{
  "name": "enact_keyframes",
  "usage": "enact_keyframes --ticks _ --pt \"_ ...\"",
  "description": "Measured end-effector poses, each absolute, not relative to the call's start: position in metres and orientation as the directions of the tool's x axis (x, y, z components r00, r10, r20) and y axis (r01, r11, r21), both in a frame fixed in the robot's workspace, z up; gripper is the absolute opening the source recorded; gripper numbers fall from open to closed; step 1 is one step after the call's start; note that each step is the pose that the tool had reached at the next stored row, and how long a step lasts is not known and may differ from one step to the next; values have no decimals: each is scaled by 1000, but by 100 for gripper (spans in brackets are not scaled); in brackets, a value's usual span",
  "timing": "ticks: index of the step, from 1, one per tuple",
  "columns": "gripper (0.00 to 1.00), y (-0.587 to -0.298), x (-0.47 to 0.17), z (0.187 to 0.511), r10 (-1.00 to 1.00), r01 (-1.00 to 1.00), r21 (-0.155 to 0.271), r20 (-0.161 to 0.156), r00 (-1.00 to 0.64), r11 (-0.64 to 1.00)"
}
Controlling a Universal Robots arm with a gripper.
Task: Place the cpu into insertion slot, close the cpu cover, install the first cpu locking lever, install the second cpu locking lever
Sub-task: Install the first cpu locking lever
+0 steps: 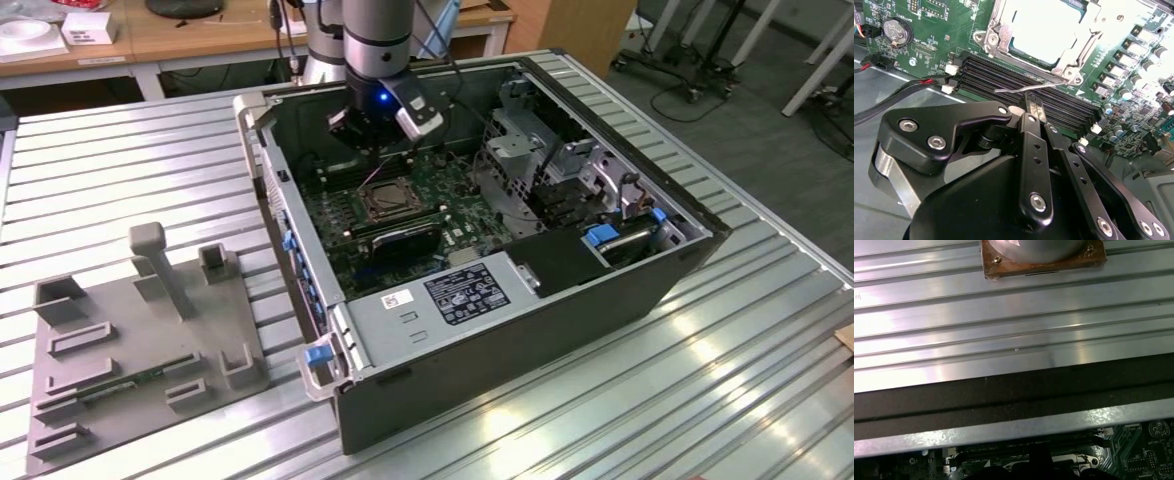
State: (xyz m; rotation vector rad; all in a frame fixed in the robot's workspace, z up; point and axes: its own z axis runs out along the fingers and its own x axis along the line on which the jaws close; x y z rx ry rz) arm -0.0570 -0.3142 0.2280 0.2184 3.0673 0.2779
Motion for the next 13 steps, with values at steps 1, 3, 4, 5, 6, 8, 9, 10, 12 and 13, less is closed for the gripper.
enact_keyframes --ticks 1,3,4,5,6,8,9,10,12,13 --pt "11 -314 -57 228 145 136 183 -41 -989 974" --pt "11 -315 -57 227 145 135 183 -41 -989 974" --pt "11 -315 -57 227 145 135 183 -41 -989 974" --pt "11 -315 -57 227 145 136 183 -41 -989 974" --pt "11 -315 -57 227 145 136 183 -41 -989 974" --pt "11 -315 -57 227 145 136 183 -41 -989 974" --pt "11 -315 -57 227 145 136 183 -41 -989 974" --pt "11 -315 -57 226 145 136 183 -41 -989 974" --pt "11 -315 -57 226 145 136 183 -41 -989 974" --pt "11 -315 -57 225 145 135 183 -41 -989 974"
